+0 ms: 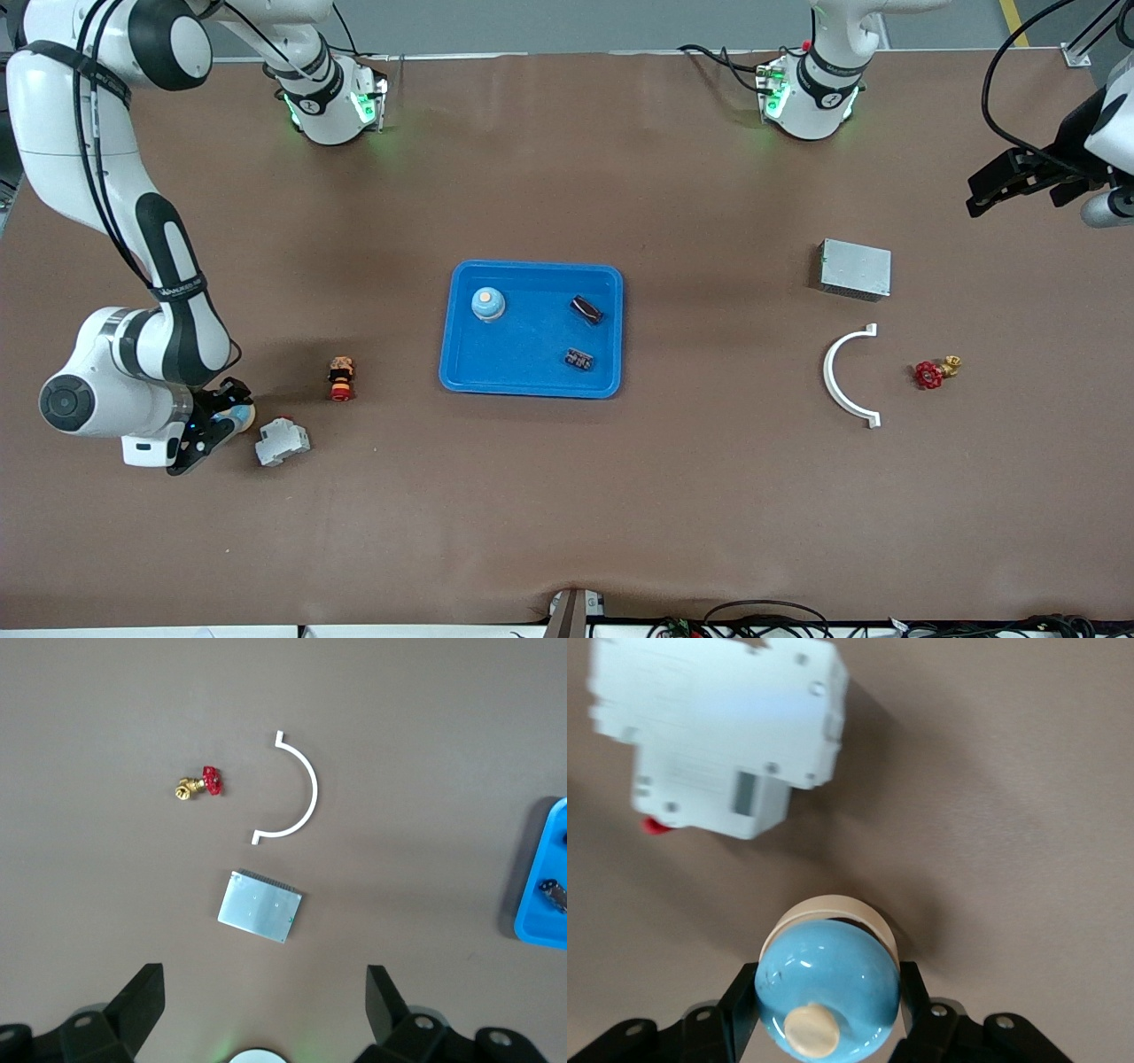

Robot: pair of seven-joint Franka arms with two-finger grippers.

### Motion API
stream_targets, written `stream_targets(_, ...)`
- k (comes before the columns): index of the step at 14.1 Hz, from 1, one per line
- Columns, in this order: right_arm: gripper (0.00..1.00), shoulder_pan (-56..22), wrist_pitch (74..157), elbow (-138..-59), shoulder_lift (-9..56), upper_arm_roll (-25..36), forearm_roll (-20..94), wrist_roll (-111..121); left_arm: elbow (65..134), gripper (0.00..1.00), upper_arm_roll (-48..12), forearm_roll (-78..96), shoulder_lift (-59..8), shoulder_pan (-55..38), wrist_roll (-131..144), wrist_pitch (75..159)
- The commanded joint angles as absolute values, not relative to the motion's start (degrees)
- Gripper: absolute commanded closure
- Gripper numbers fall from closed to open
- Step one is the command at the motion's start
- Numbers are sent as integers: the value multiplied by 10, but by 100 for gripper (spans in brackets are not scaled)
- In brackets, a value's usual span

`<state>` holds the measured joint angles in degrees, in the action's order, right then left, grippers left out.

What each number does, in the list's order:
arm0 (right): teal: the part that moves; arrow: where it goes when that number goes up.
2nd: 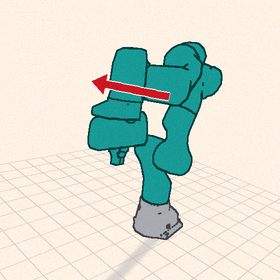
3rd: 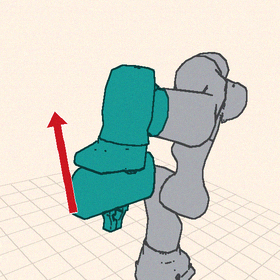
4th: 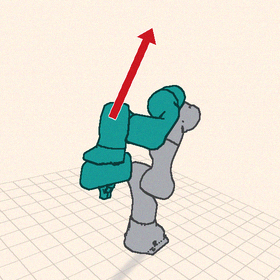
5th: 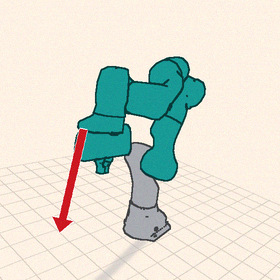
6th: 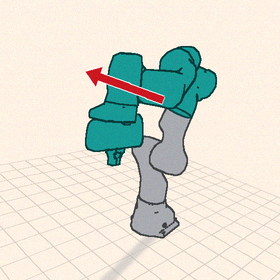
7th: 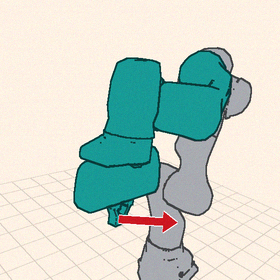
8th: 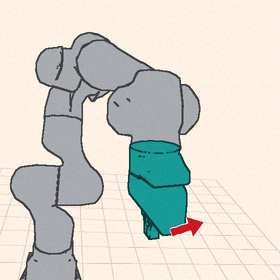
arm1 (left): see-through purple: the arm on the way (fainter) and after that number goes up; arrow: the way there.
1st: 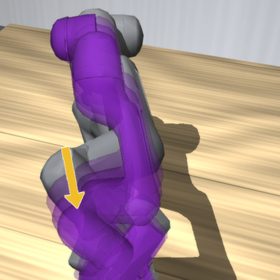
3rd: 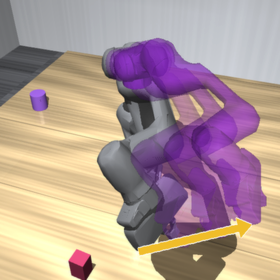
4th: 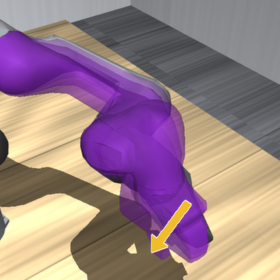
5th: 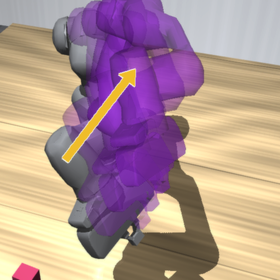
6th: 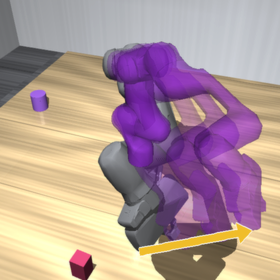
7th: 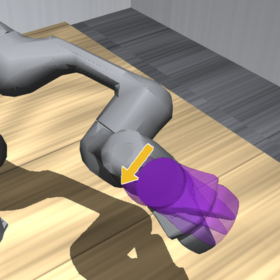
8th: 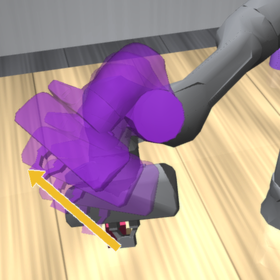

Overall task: Place electrolytic capacitor and blue bell in tray
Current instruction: 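Grasp the second blue bell with the right gripper while the left gripper withdraws, then carry the blue bell into the tray and open the right gripper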

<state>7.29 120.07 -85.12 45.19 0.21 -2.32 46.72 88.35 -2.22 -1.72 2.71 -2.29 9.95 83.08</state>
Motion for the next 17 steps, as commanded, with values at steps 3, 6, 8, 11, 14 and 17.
stream_targets(3, 100, 31, 1048, -851, 355, -1, -13, 322, 896, 0, -19, 6, 48, -25, 84, 802)
stream_targets(6, 100, -23, 985, -851, 313, -8, -12, 176, 903, 0, -33, 6, 55, -27, 85, 802)
stream_targets(8, 100, -58, 970, -851, 297, -19, -3, 70, 903, 0, -36, 6, 58, -25, 84, 804)
stream_targets(11, 100, -110, 987, -850, 299, -29, 47, -48, 903, 0, -35, 6, 58, -25, 84, 804)
stream_targets(14, 100, -160, 1046, -850, 308, -29, 55, -120, 903, 0, -35, 6, 55, -25, 84, 808)
stream_targets(17, 100, -200, 1097, -851, 332, -29, 77, -171, 900, 0, -33, 6, 58, -23, 84, 808)
